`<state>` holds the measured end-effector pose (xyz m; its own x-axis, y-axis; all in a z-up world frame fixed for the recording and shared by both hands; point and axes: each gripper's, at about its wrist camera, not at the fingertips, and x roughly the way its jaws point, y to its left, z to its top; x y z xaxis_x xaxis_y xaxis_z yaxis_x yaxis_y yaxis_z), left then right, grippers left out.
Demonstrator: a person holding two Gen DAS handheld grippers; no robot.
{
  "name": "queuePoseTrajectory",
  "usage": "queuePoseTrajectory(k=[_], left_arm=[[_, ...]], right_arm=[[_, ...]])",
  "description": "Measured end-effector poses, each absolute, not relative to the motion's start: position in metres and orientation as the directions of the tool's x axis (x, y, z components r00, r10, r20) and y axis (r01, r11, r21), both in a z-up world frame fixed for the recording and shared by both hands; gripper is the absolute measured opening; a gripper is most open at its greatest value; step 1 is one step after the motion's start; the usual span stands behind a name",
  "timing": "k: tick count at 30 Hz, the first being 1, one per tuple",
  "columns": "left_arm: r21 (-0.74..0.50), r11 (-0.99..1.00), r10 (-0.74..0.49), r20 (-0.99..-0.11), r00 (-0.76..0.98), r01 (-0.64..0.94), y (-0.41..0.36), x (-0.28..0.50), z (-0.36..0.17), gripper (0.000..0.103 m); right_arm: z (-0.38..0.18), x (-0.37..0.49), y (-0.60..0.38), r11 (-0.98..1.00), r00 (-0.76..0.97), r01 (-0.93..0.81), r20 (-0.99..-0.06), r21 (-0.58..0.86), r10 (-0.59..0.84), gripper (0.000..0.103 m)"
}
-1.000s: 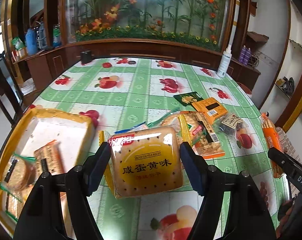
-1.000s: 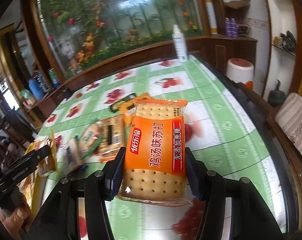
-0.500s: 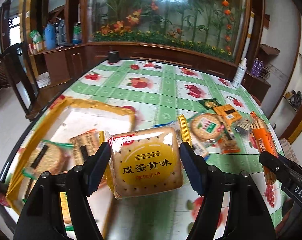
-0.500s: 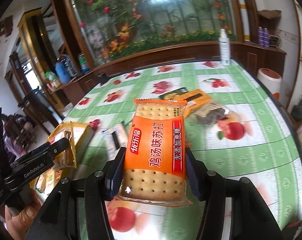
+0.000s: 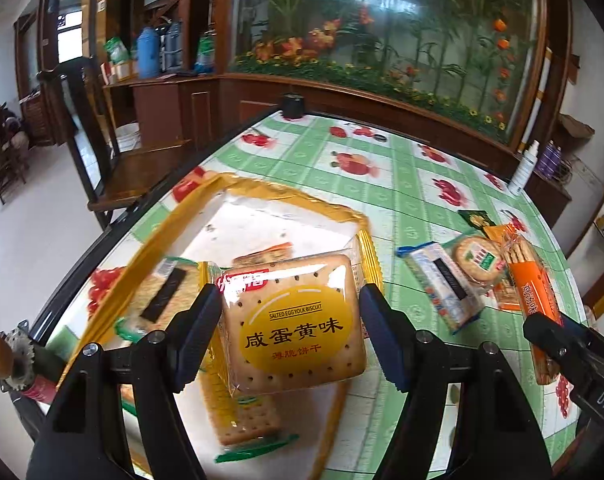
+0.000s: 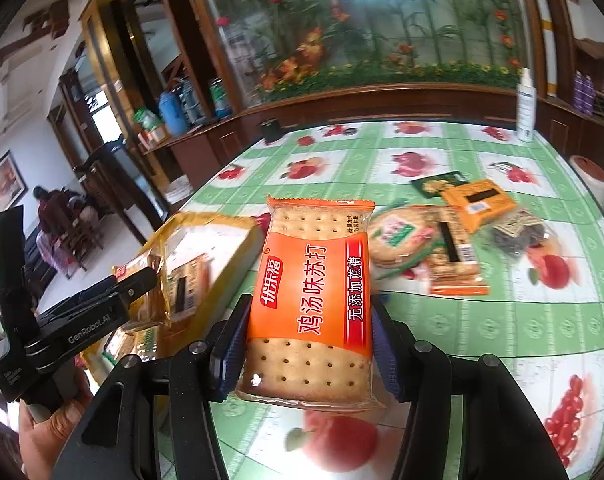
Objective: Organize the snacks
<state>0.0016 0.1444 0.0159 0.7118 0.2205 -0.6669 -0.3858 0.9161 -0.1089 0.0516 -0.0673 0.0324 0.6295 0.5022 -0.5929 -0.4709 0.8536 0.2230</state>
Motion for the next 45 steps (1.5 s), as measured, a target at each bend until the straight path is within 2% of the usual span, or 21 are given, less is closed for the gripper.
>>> queuePoseTrajectory(k=[24, 38, 39, 40, 41, 45], left_arm=[[-0.144, 0.866, 0.268, -0.673, 0.689, -0.478, 0.207, -0.025, 0.014, 0.071], [-0.129, 0.859, 0.286, -0.682, 0.673, -0.495, 0.227, -0.005, 0.013, 0.071], [-0.128, 0.859, 0.287, -0.682, 0.673, -0.496, 0.228, -0.004, 0.014, 0.068], [-0.127, 0.858, 0.288, -0.683, 0.671, -0.498, 0.23, -0.002, 0.014, 0.049], [-0.134, 0.858, 0.28, -0.687, 0.671, -0.495, 0.232, 0.001, 0.014, 0.044], [-0.12, 0.86, 0.29, -0.685, 0.668, -0.497, 0.236, 0.01, 0.016, 0.044]], right_arm=[[0.028, 0.04, 0.022, 0.769, 0.526, -0.612, -0.63, 0.186, 0.571, 0.056], [0.02, 0.069, 0.058, 0.739, 0.475, -0.632, -0.636, 0.234, 0.608, 0.056], [0.019, 0.072, 0.061, 0.737, 0.468, -0.628, -0.636, 0.25, 0.614, 0.056], [0.018, 0.077, 0.065, 0.732, 0.457, -0.627, -0.635, 0.268, 0.623, 0.056], [0.018, 0.078, 0.068, 0.728, 0.452, -0.629, -0.634, 0.273, 0.628, 0.056], [0.015, 0.087, 0.078, 0.717, 0.435, -0.633, -0.633, 0.29, 0.64, 0.056]])
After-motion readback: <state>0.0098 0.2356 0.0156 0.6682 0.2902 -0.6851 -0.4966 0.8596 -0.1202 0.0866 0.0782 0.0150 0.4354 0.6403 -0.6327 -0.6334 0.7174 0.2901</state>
